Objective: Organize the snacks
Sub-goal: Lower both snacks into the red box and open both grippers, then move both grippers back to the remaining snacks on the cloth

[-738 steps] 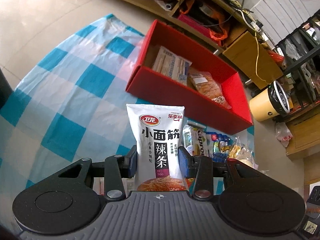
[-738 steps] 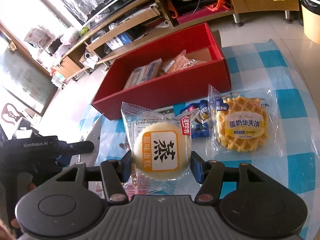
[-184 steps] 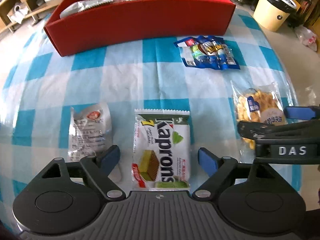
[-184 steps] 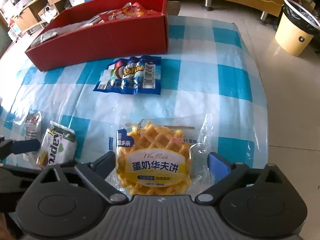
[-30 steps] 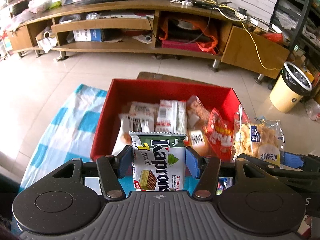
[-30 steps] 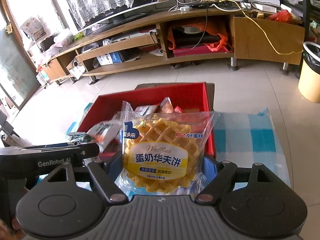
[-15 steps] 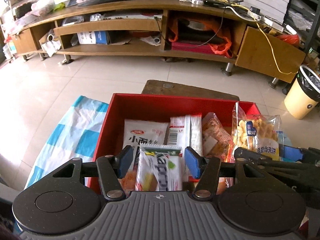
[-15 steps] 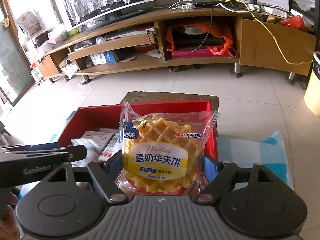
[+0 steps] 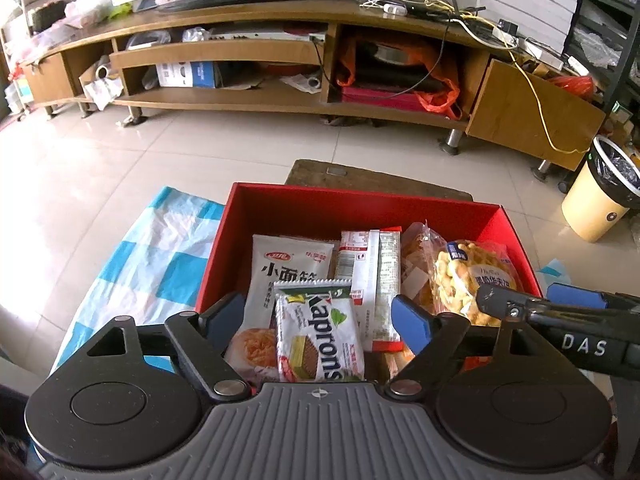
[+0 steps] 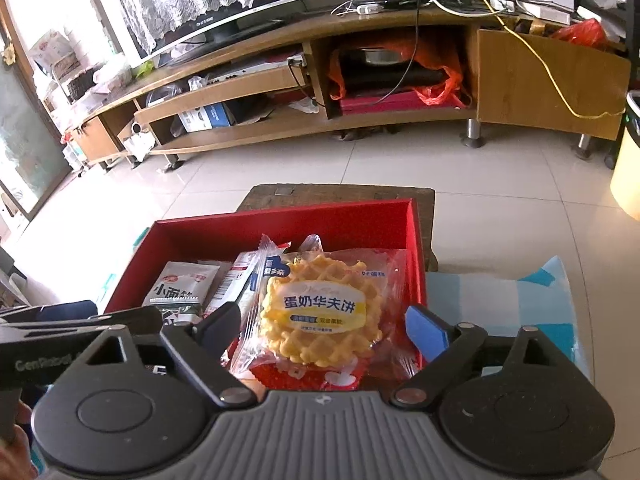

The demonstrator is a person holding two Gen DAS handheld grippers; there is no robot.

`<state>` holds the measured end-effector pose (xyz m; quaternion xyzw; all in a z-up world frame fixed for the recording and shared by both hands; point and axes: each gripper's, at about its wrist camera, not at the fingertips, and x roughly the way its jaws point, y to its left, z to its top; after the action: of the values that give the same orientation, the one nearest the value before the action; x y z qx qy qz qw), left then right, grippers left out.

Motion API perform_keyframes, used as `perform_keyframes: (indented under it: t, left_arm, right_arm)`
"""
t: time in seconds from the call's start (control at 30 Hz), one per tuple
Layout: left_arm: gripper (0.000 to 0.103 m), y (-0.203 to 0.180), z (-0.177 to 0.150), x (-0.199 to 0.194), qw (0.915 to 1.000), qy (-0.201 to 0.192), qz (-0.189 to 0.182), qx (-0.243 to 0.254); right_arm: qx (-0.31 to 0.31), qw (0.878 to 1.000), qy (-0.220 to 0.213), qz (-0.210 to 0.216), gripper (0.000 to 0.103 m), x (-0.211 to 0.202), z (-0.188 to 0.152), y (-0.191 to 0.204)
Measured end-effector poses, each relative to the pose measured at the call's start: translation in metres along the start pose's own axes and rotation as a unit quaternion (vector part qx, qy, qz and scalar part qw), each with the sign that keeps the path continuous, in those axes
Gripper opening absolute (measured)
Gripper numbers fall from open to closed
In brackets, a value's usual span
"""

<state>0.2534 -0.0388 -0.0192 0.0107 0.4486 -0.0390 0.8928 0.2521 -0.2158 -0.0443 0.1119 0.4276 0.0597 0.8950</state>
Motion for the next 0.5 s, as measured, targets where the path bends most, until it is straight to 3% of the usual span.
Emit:
perform_keyframes:
  t: [0.2,0.5]
  left_arm:
    - [0.088,0.011,-0.019,-0.013,0.9998,0.016,-0.005,0.005]
    - [0.091,0.042,-0.075,-0.033,0.9971,0.072,-0.024,-0.006]
  right_arm:
    - [-0.016,1.0,0.006,0.003,0.088,-0.015,-0.012,0.005]
    - [-0.05,0.998,0.02,0.011,0.088,-0.039,-0.042,0.02]
